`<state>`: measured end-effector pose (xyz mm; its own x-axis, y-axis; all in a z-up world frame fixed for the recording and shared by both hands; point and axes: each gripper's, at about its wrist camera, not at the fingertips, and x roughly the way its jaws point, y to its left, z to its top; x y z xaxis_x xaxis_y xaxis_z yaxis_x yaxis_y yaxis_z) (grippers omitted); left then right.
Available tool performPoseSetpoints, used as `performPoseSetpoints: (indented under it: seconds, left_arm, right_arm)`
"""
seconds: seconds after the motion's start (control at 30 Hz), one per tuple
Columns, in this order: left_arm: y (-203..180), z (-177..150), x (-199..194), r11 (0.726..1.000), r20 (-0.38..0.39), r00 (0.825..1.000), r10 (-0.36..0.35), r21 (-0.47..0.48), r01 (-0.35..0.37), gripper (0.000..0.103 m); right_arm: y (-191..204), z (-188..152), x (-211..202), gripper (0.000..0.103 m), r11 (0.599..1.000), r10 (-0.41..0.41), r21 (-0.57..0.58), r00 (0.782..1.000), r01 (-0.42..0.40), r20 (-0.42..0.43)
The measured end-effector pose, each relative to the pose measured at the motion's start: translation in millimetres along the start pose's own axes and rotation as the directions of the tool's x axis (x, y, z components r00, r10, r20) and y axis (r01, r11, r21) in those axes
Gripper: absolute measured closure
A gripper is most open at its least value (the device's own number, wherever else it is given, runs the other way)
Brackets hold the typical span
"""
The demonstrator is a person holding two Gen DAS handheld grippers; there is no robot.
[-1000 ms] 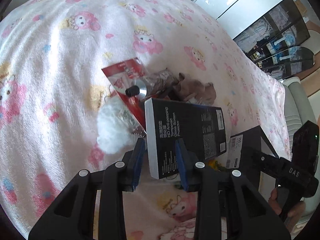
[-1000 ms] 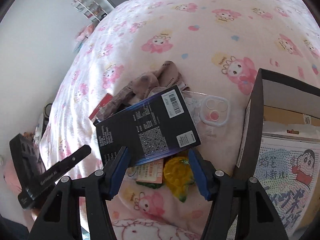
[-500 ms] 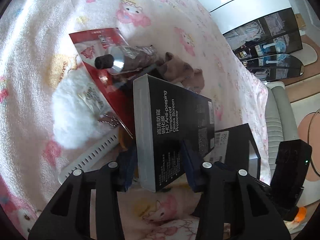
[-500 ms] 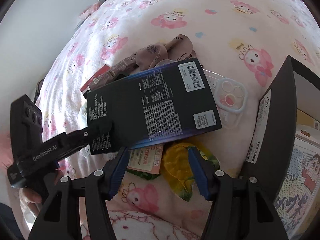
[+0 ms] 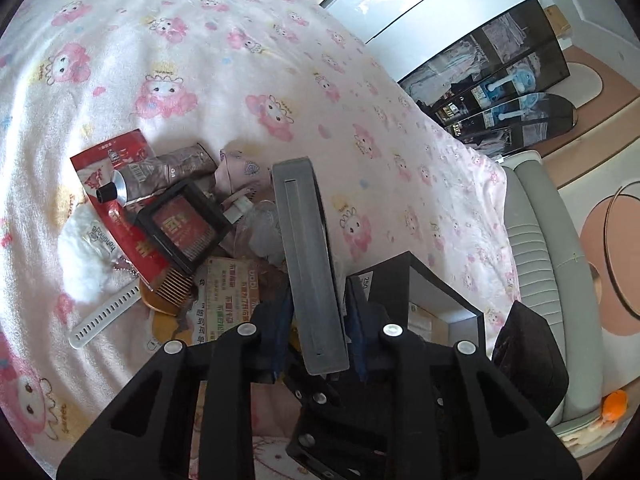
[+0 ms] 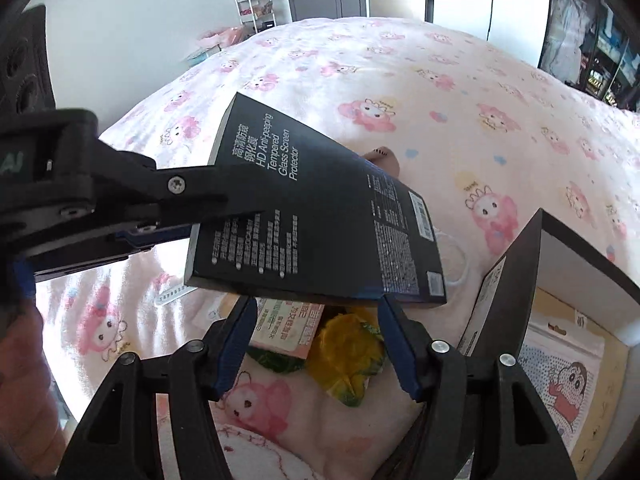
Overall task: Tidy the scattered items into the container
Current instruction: 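Lift the black Smart Devil box from the pile with the left gripper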
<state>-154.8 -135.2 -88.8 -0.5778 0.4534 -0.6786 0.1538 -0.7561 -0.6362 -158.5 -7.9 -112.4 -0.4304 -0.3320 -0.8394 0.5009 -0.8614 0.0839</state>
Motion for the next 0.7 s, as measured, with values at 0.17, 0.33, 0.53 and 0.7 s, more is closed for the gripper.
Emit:
performPoseSetpoints:
  seconds: [0.17,0.33,0.53,0.7]
  left_arm:
    - [3.3,2.4,8.8,0.998,-0.019,0.998,-0.054,-0.044,0.053,0.079]
    - [-7.4,-2.8,-3.1,0.991,-0.005,0.991,-0.136,-0.014,0.135,0.073]
    - [-31.6,-4.7,-20.4,0.975,0.037,0.976,-0.215,0.056,0.213,0.067]
    - [-21.8,-1.6,-33.2,0.977,0.086,0.973,-0.215,0.021,0.214,0.067]
  right_arm:
    - [-4.5,13.3,8.5,0.041,0.999,-0.018,0.051,0.998,0.015,0.060]
    - [-5.0,11.9,-6.6,0.056,1.000,0.015,0.020,0.991,-0.018,0.136]
    - [-16.3,11.3,-32.5,0.074,0.992,0.100,0.057,0.969,-0.115,0.226]
    - [-36.3,8.5,-41.1,0.083,0.971,0.158,0.138,0.959,-0.194,0.237]
